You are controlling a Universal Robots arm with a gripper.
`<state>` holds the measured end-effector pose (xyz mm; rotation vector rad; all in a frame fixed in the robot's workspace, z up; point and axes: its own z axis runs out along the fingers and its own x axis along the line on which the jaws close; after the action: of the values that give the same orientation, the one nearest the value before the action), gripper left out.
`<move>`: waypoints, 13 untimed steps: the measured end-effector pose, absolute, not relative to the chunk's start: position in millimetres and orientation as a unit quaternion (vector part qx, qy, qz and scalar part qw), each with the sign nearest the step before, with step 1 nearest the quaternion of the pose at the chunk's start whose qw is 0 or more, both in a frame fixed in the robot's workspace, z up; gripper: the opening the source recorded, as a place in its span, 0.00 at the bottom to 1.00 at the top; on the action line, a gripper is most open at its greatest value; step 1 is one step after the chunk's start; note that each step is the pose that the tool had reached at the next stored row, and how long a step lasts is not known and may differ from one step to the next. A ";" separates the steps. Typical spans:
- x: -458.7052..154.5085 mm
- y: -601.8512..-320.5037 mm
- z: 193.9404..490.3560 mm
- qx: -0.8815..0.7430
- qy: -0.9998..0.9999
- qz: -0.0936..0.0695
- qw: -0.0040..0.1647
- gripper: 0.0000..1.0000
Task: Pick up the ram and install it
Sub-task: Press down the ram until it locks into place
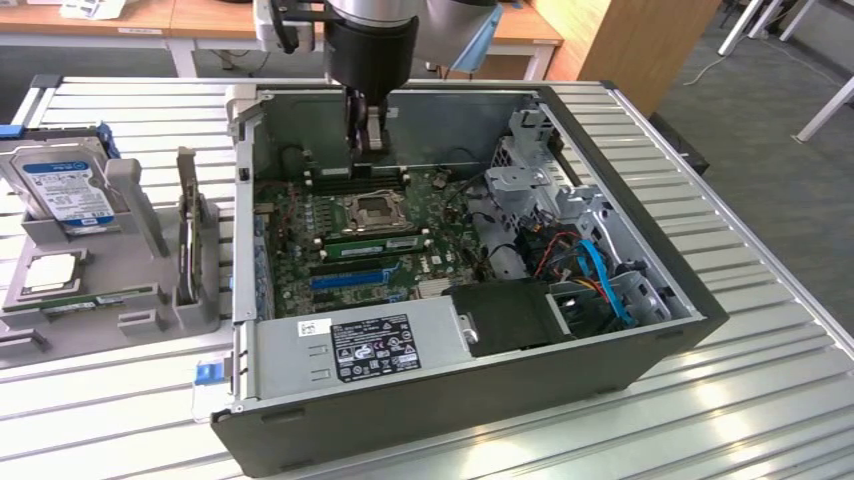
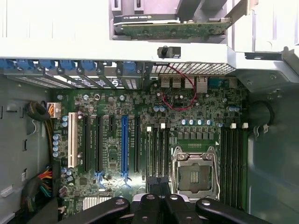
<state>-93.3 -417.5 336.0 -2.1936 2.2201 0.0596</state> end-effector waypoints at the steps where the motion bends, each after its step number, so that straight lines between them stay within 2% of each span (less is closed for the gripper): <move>1: -93.3 -417.6 336.1 -0.703 0.711 0.019 0.010 0.10; 13: -75.1 -417.8 336.1 -0.703 0.711 0.023 0.006 0.10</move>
<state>-75.1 -417.8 336.1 -2.1984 2.2253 0.0709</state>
